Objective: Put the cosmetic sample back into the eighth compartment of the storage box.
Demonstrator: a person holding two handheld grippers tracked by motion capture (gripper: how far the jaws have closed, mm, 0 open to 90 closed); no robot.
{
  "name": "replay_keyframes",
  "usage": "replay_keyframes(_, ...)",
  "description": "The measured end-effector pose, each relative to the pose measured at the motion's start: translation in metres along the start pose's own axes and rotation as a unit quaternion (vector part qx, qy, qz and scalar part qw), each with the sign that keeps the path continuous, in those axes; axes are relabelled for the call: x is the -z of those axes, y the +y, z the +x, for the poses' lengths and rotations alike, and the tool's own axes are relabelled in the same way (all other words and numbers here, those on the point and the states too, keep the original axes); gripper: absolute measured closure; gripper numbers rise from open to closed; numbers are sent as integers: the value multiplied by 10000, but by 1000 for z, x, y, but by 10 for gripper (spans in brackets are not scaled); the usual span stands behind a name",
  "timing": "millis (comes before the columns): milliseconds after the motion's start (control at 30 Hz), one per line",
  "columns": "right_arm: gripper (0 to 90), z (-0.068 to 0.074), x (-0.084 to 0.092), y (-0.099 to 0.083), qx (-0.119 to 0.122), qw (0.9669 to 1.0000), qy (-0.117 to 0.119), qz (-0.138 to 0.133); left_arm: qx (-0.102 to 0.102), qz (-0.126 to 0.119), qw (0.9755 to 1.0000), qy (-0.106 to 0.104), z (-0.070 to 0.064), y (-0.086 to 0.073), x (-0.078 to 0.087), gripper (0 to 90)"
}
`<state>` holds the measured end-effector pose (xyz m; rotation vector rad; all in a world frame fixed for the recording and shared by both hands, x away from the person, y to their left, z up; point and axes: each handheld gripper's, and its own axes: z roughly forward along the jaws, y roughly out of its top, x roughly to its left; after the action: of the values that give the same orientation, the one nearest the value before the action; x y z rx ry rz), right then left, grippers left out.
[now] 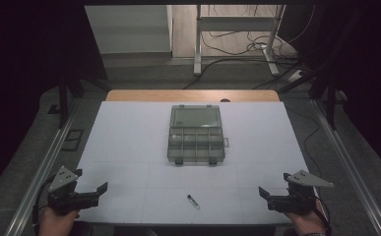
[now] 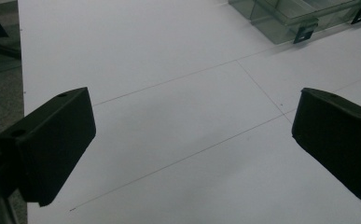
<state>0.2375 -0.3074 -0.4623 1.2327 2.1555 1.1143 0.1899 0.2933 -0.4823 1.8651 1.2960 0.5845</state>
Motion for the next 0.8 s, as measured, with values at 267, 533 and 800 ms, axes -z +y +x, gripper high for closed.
replay_keyframes(267, 3, 3, -3, 1, 160, 9998, 13, 151, -43, -78, 10000, -33, 0, -1, 2, 3)
replay_keyframes(533, 6, 3, -6, 2, 169, 9995, 11, 264, -47, -125, 9999, -86, 0, -2, 2, 4)
replay_keyframes(800, 0, 2, -9, 4, 192, 9989, 183, 381, -61, -132, 9998, -112, 0, -2, 2, 5)
